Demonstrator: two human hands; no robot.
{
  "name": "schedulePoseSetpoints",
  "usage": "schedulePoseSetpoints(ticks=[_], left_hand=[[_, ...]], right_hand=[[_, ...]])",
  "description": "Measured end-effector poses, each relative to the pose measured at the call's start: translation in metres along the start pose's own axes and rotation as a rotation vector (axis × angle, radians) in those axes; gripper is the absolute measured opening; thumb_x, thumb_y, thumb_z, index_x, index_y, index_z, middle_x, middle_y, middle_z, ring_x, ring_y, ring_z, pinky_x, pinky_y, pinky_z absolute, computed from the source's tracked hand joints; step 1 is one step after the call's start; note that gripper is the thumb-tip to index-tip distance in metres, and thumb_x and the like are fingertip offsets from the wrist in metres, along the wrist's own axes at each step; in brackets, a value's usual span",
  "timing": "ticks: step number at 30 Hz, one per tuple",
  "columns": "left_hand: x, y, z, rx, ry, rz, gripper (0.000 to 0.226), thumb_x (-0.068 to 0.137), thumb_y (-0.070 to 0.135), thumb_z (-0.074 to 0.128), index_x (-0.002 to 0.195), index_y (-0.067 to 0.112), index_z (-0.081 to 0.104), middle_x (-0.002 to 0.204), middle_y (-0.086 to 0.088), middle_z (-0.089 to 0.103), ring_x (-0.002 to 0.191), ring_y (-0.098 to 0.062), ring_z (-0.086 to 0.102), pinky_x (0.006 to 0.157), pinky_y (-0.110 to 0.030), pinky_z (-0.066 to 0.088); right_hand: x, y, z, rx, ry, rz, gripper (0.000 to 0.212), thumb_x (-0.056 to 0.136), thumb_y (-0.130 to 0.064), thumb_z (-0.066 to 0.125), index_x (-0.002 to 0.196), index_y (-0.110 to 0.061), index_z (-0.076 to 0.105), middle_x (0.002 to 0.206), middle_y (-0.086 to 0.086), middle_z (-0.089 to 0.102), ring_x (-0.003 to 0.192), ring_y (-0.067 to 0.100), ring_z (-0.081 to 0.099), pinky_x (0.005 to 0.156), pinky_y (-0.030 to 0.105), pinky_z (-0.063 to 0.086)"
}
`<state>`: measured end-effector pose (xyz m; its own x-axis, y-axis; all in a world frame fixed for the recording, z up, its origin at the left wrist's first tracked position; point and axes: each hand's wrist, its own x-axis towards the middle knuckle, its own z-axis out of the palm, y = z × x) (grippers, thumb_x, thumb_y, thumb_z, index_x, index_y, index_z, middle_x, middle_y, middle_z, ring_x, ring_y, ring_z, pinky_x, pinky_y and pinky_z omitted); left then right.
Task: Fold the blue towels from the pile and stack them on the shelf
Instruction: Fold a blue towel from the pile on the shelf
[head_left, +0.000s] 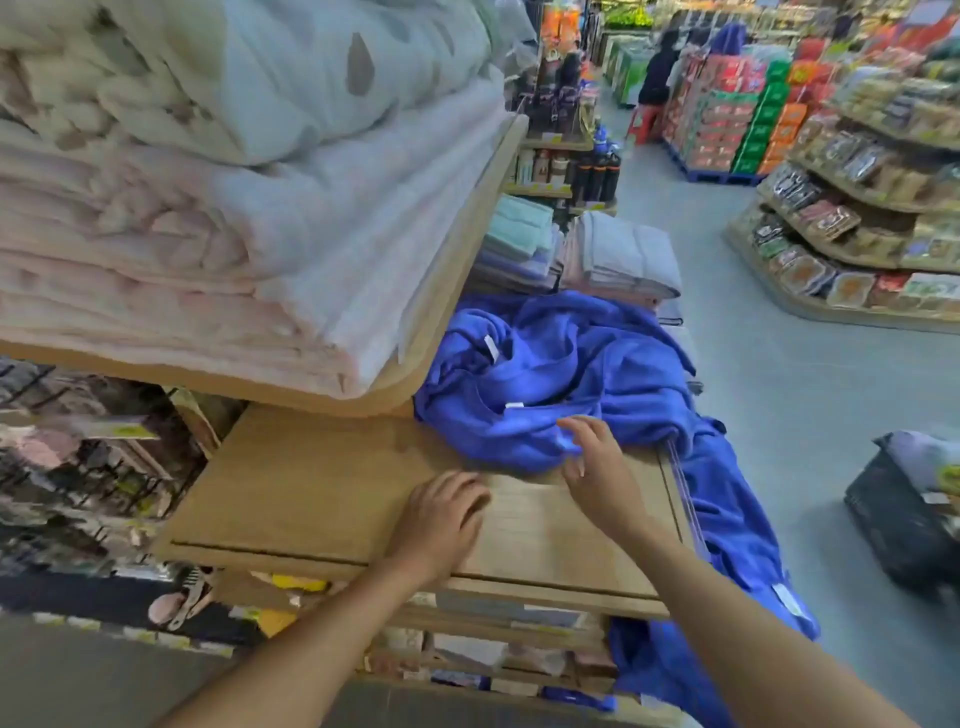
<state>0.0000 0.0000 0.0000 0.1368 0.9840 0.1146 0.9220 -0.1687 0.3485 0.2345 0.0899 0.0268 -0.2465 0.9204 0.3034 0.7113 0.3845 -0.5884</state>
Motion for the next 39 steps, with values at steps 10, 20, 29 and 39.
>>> schedulePoseSetpoints(ticks=[10, 20, 29, 39], left_hand=[[-0.004, -0.004, -0.001, -0.31, 0.117, -0.088, 0.031, 0.096, 0.033, 0.06, 0.126, 0.029, 0.066, 0.134, 0.012, 0.06, 0.126, -0.001, 0.049, 0.111, -0.029, 0.038], [0.045, -0.011, -0.019, -1.26, 0.147, -0.733, 0.039, 0.084, 0.033, 0.081, 0.116, 0.02, 0.063, 0.115, -0.004, 0.074, 0.106, -0.021, 0.07, 0.082, -0.031, 0.056], [0.042, 0.004, -0.05, -1.398, -0.046, -0.727, 0.027, 0.098, 0.02, 0.05, 0.075, 0.011, 0.063, 0.064, -0.002, 0.066, 0.061, -0.016, 0.062, 0.063, -0.024, 0.044], [0.021, -0.003, -0.093, -1.658, -0.095, -0.303, 0.049, 0.1, 0.044, 0.062, 0.135, 0.01, 0.062, 0.14, -0.02, 0.06, 0.132, -0.032, 0.057, 0.105, -0.037, 0.049]], right_hand=[[0.067, -0.023, -0.044, -0.642, -0.271, -0.187, 0.03, 0.098, -0.036, 0.044, 0.121, -0.035, 0.064, 0.104, -0.008, 0.072, 0.097, 0.021, 0.065, 0.086, 0.034, 0.043], [-0.082, -0.075, 0.017, -0.021, -0.758, -0.285, 0.034, 0.098, -0.03, 0.053, 0.131, -0.037, 0.058, 0.111, -0.007, 0.061, 0.096, 0.013, 0.059, 0.081, 0.033, 0.05], [0.005, -0.027, -0.008, 0.144, -0.315, -0.035, 0.031, 0.089, -0.011, 0.062, 0.112, -0.031, 0.068, 0.102, -0.011, 0.061, 0.081, 0.009, 0.061, 0.078, 0.028, 0.051], [0.015, -0.037, -0.006, 0.517, -0.795, 0.121, 0.037, 0.093, -0.024, 0.073, 0.127, -0.035, 0.065, 0.075, -0.006, 0.066, 0.06, 0.011, 0.057, 0.06, 0.023, 0.047]])
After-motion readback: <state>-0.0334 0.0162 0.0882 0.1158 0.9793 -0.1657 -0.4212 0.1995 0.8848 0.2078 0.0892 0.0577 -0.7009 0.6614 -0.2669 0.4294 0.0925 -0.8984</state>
